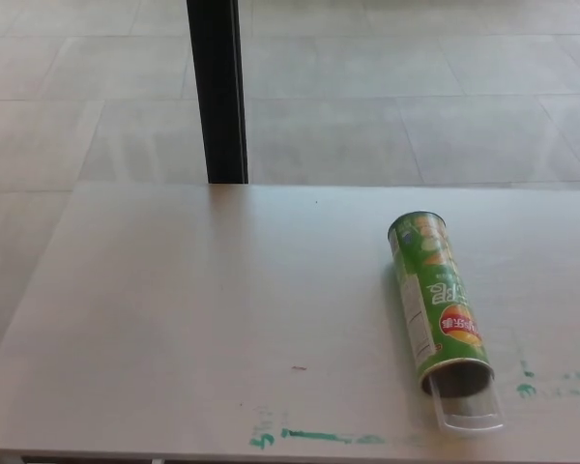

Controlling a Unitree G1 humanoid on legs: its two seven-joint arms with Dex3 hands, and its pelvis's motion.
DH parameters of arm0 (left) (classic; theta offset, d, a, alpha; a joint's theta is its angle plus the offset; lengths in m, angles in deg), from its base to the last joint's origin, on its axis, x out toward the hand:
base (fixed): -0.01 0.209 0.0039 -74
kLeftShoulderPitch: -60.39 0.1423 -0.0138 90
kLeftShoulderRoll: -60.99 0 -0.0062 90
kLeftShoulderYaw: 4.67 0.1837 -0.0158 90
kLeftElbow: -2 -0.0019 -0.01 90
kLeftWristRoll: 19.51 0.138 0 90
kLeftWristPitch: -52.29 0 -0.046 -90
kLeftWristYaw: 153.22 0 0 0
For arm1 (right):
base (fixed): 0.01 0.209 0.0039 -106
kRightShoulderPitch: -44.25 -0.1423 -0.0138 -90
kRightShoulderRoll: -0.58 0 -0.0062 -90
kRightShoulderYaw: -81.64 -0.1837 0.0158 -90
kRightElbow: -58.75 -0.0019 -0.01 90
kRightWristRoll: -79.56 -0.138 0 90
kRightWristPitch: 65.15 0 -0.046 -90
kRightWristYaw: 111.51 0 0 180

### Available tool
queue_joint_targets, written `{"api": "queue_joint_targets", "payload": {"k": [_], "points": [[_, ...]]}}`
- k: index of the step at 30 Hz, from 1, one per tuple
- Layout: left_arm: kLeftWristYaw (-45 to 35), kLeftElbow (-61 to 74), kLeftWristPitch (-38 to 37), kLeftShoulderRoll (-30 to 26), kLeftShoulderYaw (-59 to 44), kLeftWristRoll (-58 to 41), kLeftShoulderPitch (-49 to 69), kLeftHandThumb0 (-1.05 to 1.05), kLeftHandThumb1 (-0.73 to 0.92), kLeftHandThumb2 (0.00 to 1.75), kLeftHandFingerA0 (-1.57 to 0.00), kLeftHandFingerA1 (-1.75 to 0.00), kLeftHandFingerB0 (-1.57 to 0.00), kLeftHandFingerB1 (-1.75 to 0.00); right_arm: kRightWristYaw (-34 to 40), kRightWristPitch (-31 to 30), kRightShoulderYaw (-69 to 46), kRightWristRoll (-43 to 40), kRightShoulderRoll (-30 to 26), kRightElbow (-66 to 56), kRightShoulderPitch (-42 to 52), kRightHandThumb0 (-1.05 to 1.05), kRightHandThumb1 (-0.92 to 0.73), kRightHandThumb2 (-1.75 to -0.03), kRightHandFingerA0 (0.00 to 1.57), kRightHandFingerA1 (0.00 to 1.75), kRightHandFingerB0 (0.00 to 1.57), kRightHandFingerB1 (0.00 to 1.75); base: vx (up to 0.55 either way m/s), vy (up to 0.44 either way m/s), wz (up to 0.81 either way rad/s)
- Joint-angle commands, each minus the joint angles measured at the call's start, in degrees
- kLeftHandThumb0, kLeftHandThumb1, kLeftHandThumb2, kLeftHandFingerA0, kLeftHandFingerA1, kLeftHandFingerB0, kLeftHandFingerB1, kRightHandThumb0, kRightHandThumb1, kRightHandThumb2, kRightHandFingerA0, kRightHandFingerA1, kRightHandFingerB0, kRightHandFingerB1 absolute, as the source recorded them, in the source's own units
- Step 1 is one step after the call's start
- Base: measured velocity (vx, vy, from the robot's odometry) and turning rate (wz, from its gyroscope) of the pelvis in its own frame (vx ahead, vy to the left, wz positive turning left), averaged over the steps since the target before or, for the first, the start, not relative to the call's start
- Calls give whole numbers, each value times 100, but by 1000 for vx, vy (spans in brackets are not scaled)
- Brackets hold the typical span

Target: Use the finger on the right hand of the robot to pull out the chips tray kept inside a container in the middle of the desk

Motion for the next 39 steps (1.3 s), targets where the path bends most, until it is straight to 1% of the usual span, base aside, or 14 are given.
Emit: {"api": "queue_joint_targets", "payload": {"k": [1, 5, 6, 9, 10, 11, 17, 19, 20, 28, 35, 36, 38, 39], "points": [[-342, 184, 463, -91, -157, -357, 66, -21, 71, 60, -59, -68, -51, -57, -410, 450, -190, -384, -179, 159, -54, -63, -54, -57, 70, 77, 43, 62, 0, 0, 0], [-295, 300, 583, -65, -184, -351, 105, -22, 71, 60, -59, -68, -51, -57, -228, 120, -590, -737, -236, -375, -193, -60, -40, -85, 73, 81, 36, 66, 0, 0, 0], [-282, 256, 574, -60, -194, -354, 87, -23, 69, 60, -58, -67, -53, -59, -201, 49, -684, -815, -262, -516, -235, -55, -56, -57, 76, 81, 32, 61, 0, 0, 0], [-298, 253, 621, -31, -233, -416, 107, -22, 69, 60, -57, -67, -52, -58, 139, -34, -980, -938, -292, -1221, -353, -55, -55, -56, 80, 80, 37, 63, 0, 0, 0], [-296, 241, 598, -45, -234, -398, 133, -22, 69, 60, -58, -68, -52, -58, 212, 45, -1024, -903, -347, -1742, -414, -64, -42, -89, 79, 84, 39, 68, 0, 0, 0], [-273, 258, 617, -42, -246, -399, 141, -22, 69, 60, -58, -67, -52, -58, 309, 168, -1018, -788, -399, -1986, -454, -66, -54, -57, 89, 80, 41, 64, 0, 0, 0], [-326, 355, 596, -59, -206, -382, 202, -21, 71, 60, -58, -67, -51, -57, 31, -204, -1102, -1055, -770, -3253, -991, -66, -51, -56, 105, 70, 51, 53, 0, 0, 0], [-305, 374, 647, -38, -256, -434, 207, -21, 70, 60, -57, -68, -51, -58, 86, -581, -1031, -1157, -783, -3936, -1118, -69, -38, -83, 101, 78, 50, 61, 0, 0, 0], [-309, 386, 664, -40, -254, -437, 211, -21, 71, 60, -56, -67, -51, -58, 92, -612, -980, -1128, -761, -4144, -1131, -68, -50, -56, 108, 69, 54, 51, 0, 0, 0], [-316, 288, 628, -74, -191, -372, 186, -21, 70, 60, -57, -67, -50, -56, -216, -821, -267, -849, -571, -5677, -854, -41, -48, -54, 102, 81, 48, 36, 0, 0, 0], [-382, 337, 514, -82, -185, -362, 276, -21, 71, 60, -57, -67, -49, -56, -223, -413, 841, 200, -474, -6213, -386, -33, -52, -56, 100, 80, 44, 36, 0, 0, 0], [-422, 432, 570, -83, -180, -385, 300, -22, 72, 61, -56, -67, -48, -55, -204, -155, 1068, 400, -433, -6041, -396, -43, -41, -74, 99, 89, 40, 47, 0, 0, 0], [-350, 457, 690, -59, -207, -404, 270, -22, 70, 60, -57, -66, -50, -56, -139, -208, 1254, 536, -455, -6031, -375, -39, -51, -56, 98, 100, 50, 36, 0, 0, 0], [-358, 397, 646, -64, -207, -393, 269, -22, 70, 60, -57, -66, -51, -56, -183, -107, 1365, 575, -469, -5969, -368, -44, -41, -76, 97, 102, 44, 49, 0, 0, 0]]}}
